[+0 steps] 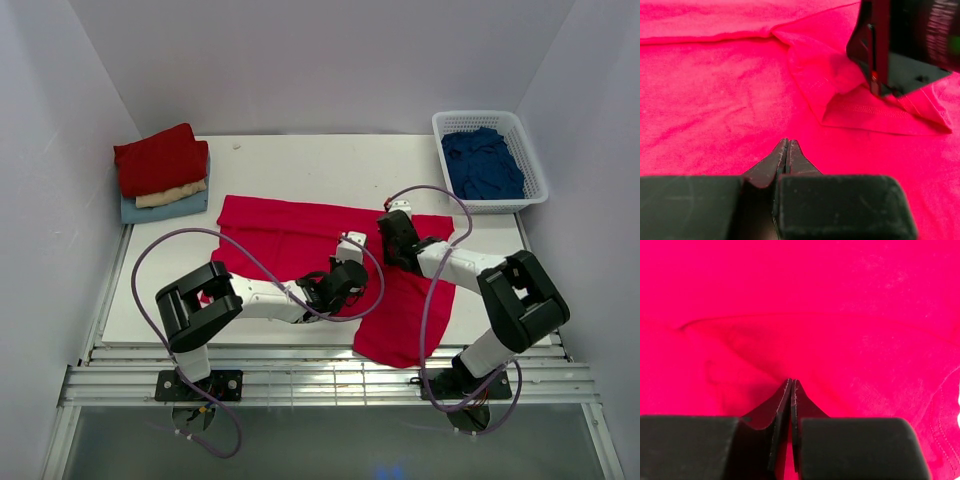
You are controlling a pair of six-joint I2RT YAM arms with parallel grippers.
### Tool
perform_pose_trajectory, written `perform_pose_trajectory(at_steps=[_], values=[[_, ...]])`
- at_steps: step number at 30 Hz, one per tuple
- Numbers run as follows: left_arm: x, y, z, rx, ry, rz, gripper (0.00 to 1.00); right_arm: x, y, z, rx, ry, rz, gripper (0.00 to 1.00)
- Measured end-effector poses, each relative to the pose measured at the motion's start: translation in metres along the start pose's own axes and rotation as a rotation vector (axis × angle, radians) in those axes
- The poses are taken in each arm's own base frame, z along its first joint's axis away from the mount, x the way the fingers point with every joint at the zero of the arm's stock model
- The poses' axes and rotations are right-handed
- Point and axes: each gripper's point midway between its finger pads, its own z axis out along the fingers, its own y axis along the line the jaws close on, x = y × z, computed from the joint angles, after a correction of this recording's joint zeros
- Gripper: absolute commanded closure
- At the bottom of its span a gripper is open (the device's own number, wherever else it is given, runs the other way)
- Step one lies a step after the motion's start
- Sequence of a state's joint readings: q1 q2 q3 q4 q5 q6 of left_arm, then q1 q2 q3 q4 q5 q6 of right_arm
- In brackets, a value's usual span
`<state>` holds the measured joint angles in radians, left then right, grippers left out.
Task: Fold and stack the t-shirts
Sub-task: Fold the tshirt
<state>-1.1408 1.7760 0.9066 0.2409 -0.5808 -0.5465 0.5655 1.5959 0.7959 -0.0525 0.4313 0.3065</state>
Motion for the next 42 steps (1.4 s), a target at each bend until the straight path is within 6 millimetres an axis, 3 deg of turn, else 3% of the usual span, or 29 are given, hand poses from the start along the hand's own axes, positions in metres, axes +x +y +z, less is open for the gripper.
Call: perform_pose_trajectory(at_steps=[9, 16, 21, 24, 35, 42], values=[[-0.001, 0.000, 0.000, -0.003, -0.003, -0.005, 0.93, -0.022, 0.020, -0.041, -0.125, -0.074, 0.003, 0.92], [-0.001, 0.001, 0.000, -0.006, -0.004, -0.005, 0.94, -0.009, 0.024, -0.038, -0.144, -0.025, -0.015, 0.92], [0.001, 0.007, -0.005, -0.013, -0.003, -0.001, 0.93, 0.011, 0.028, -0.028, -0.149, 0.035, -0.038, 0.75], [0.000, 0.009, -0.007, -0.017, -0.008, -0.002, 0.93, 0.018, 0.032, -0.029, -0.164, 0.047, -0.051, 0.72], [-0.001, 0.009, -0.007, -0.018, -0.011, -0.014, 0.94, 0.013, 0.044, -0.044, -0.222, 0.013, -0.054, 0.67], [0.000, 0.010, -0.008, -0.020, -0.010, -0.016, 0.94, 0.021, 0.051, -0.040, -0.243, 0.035, -0.057, 0.67]])
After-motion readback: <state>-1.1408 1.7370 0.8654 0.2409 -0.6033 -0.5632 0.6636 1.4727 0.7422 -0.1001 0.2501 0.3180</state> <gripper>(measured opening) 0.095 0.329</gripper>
